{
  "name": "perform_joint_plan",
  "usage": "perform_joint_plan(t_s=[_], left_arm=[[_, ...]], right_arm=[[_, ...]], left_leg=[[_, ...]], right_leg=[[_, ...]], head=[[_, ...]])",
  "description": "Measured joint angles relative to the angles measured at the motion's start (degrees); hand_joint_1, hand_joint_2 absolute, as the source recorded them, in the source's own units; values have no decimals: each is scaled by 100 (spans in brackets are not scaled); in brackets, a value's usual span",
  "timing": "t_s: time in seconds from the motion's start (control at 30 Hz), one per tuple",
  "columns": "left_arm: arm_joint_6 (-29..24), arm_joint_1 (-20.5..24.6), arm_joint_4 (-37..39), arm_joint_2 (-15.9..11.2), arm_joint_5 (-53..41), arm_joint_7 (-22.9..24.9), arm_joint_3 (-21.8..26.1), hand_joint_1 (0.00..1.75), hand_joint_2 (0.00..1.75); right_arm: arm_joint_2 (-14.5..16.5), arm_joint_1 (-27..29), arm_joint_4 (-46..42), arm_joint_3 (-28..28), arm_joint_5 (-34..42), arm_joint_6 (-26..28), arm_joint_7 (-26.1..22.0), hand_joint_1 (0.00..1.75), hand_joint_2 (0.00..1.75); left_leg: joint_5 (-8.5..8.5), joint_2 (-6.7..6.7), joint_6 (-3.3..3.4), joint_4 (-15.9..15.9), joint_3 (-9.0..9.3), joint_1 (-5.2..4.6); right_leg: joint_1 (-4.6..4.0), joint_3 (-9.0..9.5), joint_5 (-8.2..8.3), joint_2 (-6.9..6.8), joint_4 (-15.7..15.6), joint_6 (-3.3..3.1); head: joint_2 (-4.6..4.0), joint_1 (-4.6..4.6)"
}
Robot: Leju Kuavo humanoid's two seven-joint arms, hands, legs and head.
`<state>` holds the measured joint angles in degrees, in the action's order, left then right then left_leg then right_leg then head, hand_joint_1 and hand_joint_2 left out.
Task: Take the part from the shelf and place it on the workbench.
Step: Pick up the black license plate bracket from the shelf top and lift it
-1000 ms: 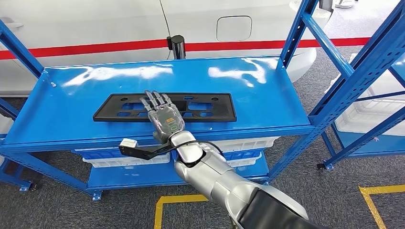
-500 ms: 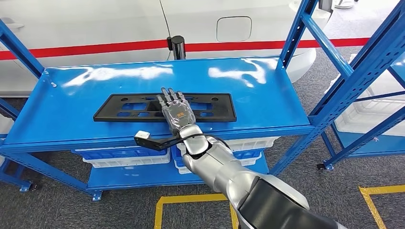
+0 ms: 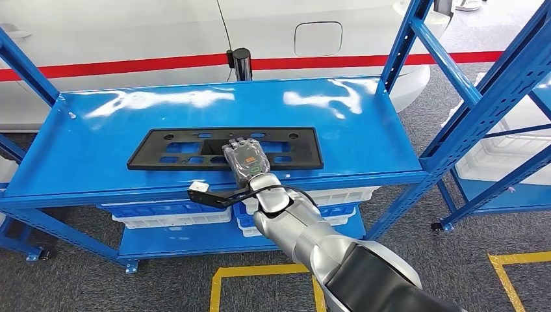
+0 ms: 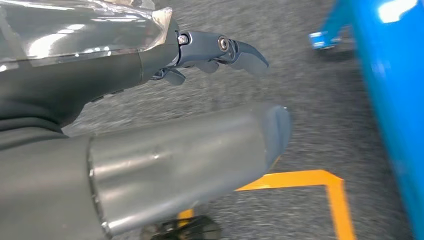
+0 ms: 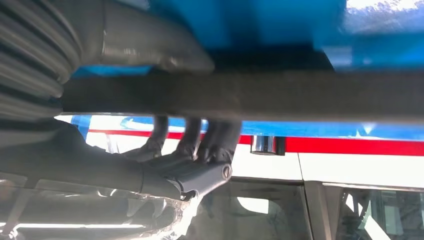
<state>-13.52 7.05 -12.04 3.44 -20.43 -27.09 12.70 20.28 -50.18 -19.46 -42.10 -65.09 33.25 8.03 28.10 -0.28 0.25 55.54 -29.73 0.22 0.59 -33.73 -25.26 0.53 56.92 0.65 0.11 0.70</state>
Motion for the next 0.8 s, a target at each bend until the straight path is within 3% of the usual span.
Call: perform_joint_plan(t_s=[0.37, 0.8], left_arm=[[-84, -219, 49, -18, 13, 419, 158, 0, 0], [-86, -315, 76, -34, 4, 451, 233, 0, 0]], right_arm=[[2, 31, -109, 73, 243, 69, -270, 175, 175], [2, 30, -252, 49, 511, 156, -406, 175, 175]], left_leg=[[2, 0, 1, 0, -2, 0], [1, 1, 1, 0, 3, 0]], right_leg=[[0, -1, -1, 0, 0, 2], [0, 3, -1, 1, 0, 2]], head=[[0, 0], [0, 0]])
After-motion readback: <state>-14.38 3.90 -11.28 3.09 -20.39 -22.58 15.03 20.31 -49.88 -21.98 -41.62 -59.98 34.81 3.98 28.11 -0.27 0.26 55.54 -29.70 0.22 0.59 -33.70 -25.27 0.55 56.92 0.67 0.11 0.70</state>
